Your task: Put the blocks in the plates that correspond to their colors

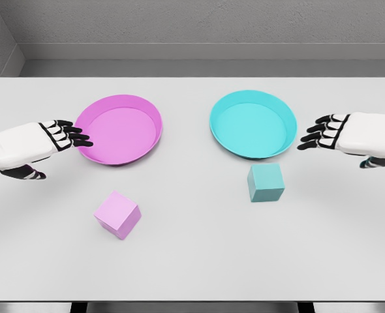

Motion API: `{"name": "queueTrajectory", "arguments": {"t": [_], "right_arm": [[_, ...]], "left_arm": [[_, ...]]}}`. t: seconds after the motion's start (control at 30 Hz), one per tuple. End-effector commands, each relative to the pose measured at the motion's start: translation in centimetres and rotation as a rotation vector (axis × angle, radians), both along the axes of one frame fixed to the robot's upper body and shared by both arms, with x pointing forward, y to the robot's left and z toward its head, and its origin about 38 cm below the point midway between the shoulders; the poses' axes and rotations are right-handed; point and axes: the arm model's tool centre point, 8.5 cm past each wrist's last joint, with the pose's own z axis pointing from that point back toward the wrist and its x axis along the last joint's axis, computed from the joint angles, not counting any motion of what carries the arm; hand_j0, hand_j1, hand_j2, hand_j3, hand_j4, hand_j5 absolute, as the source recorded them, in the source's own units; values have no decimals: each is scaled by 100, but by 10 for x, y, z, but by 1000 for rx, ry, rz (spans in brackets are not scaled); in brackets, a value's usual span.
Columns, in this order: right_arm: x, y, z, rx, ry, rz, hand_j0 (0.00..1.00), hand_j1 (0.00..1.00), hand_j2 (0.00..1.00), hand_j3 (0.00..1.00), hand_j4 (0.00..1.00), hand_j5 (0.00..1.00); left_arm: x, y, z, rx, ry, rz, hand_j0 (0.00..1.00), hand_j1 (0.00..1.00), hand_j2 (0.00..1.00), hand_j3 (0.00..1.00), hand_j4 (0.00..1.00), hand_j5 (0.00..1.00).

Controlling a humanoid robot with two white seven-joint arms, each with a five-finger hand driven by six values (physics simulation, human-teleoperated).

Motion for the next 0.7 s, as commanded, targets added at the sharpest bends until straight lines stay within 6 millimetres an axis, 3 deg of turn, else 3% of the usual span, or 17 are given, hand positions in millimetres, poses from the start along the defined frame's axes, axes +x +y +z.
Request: {"name": "queueTrajectory", "arguments": {"t": [0.0, 0.3, 0.5, 0.67], "right_arm": [[0, -2, 1, 0, 4, -7, 100, 100, 100, 100, 100, 100], [4, 15, 1, 44, -11, 33, 100, 100, 100, 100, 100, 100], [8, 48, -5, 84, -4, 112, 100, 100, 100, 100, 100, 100], [9, 60, -10, 105, 8, 139, 100, 100, 100, 100, 100, 100]], "left_arm": [[0, 0, 0, -6, 3, 1, 100, 100, 100, 100, 100, 100], [-10, -12, -16, -16, 42, -32, 100, 100, 100, 100, 100, 100], [-17, -23, -17, -22, 52, -68, 100, 100, 100, 100, 100, 100], [-23, -30, -24, -27, 72, -89, 100, 100, 100, 100, 100, 100]]}}
